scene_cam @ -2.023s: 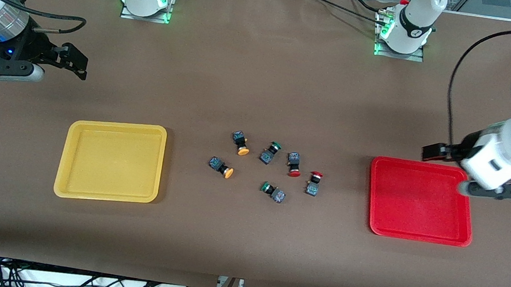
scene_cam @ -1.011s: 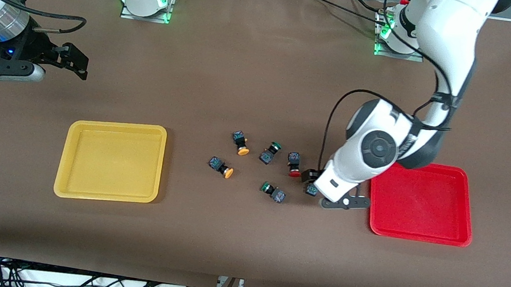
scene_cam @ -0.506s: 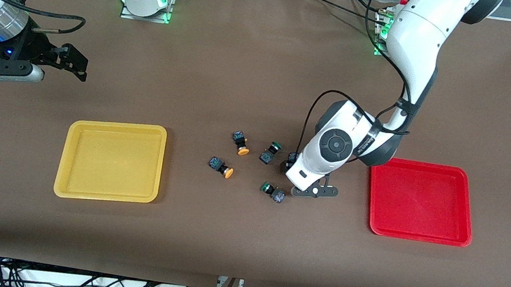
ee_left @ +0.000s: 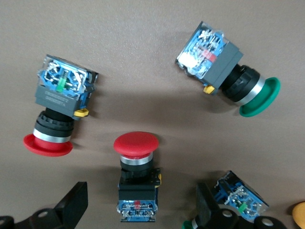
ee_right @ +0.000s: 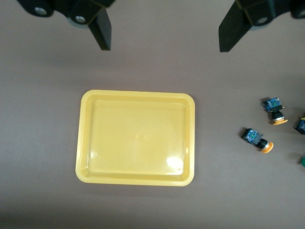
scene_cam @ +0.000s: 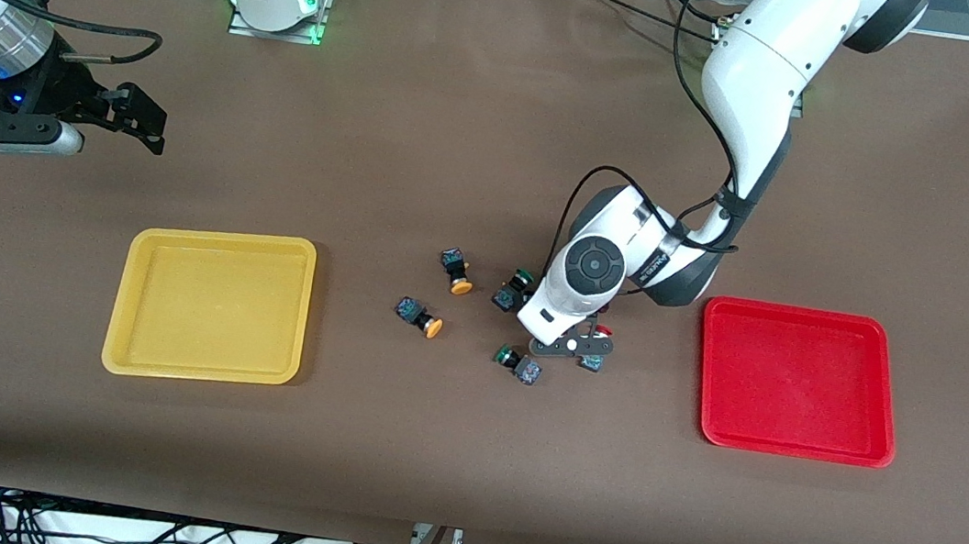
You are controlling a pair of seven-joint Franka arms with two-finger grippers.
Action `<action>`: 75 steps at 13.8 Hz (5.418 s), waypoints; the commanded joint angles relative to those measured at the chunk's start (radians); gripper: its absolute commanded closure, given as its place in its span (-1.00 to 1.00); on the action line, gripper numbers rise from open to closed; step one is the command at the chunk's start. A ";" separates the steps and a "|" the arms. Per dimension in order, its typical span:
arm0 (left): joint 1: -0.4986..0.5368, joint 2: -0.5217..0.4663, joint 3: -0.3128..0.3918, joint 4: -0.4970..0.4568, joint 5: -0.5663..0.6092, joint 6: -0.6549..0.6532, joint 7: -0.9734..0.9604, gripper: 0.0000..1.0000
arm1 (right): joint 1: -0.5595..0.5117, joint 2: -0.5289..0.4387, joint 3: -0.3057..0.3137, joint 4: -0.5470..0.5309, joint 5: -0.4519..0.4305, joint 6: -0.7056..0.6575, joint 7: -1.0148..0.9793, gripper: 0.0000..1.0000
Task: Place red and yellow buttons in trays
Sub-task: 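Lower the left gripper and grasp a red-capped button, then carry the red button into the red tray and open the left gripper, then reach the right gripper to a yellow button while the left gripper lifts, then grasp the yellow button with the right gripper while the left gripper returns, then carry the yellow button to the yellow tray while the left gripper grasps red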
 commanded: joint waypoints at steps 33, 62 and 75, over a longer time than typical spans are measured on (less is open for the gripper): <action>0.544 -0.200 0.005 -0.023 0.057 -0.262 0.845 0.71 | 0.001 0.004 0.000 0.014 0.010 0.026 0.007 -0.99; 0.763 -0.201 -0.002 -0.272 0.096 0.022 0.974 -1.00 | 0.364 0.731 0.040 0.129 -0.014 0.733 -0.033 -0.99; 0.297 -0.117 -0.056 -0.008 0.047 -0.005 0.615 -1.00 | 0.366 0.766 0.041 0.077 0.016 0.745 -0.013 -0.20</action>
